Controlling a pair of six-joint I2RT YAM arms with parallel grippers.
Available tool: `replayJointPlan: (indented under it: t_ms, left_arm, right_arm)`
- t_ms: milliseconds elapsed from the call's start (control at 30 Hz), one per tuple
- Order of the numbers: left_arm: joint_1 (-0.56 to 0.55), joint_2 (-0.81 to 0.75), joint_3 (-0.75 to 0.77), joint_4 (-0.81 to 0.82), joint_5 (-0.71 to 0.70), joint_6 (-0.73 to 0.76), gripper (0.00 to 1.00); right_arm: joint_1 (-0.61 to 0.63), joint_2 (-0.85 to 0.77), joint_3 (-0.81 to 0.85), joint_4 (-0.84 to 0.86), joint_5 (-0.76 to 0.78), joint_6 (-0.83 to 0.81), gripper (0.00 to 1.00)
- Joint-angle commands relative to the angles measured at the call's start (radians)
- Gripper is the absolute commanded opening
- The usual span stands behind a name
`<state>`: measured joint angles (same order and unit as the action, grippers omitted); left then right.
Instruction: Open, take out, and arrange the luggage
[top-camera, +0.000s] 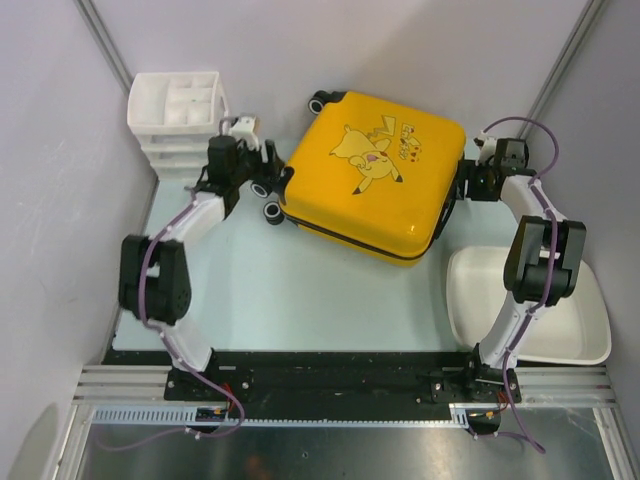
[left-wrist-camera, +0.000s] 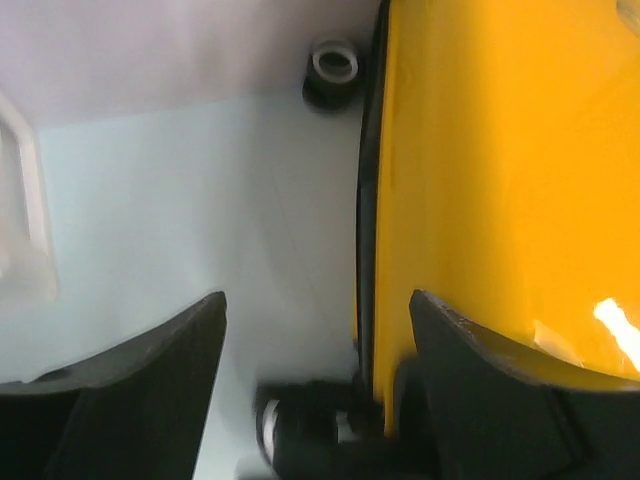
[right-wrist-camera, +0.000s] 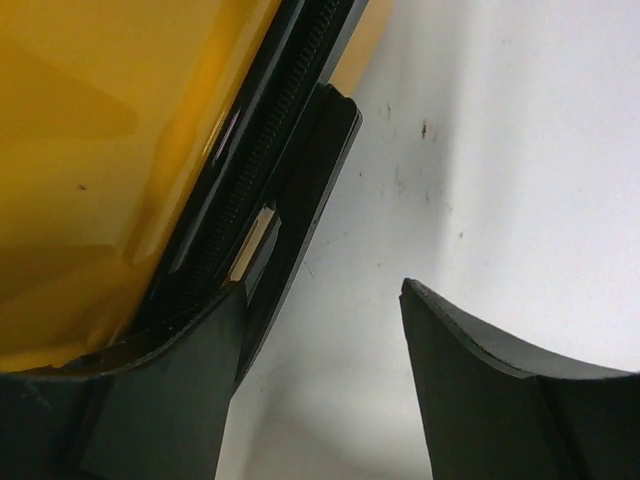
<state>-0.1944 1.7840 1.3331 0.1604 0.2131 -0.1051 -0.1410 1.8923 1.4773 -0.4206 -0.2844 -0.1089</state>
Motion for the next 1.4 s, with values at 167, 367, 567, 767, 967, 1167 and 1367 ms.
replayJointPlan:
  t_ms: [167,367,567,767,967,1167,1367]
  left_arm:
    - [-0.008,-0.327,-0.388,-0.093,0.246,-0.097,0.75]
    - [-0.002,-0.412,-0.431,-0.12,0.307,-0.127,0.73]
    - [0.071,-0.489,-0.278,-0.385,0.471,0.227,0.95]
    - [0.19,-0.466,-0.105,-0.694,0.484,0.861,1.0]
    - [0.191,-0.345,-0.049,-0.74,0.488,1.168,1.0]
    - [0.167,-0.172,0.083,-0.74,0.551,1.236,1.0]
    - [0.081,-0.06,0.106,-0.746,0.508,1.314,0.9]
  right_arm:
    - [0.187,0.16,0.136,0.207,-0.301,0.009,0.69]
    - [0.216,0.202,0.201,0.223,-0.361,0.002,0.69]
    - [0.109,0.142,0.207,0.172,-0.329,0.012,0.77]
    - [0.009,-0.01,0.147,0.06,-0.358,-0.029,0.86]
    - [0.012,-0.197,0.02,-0.024,-0.406,-0.097,0.9]
    - [0.047,-0.318,-0.08,-0.093,-0.401,-0.147,0.9]
    - [0.047,-0.384,-0.106,-0.171,-0.418,-0.218,0.9]
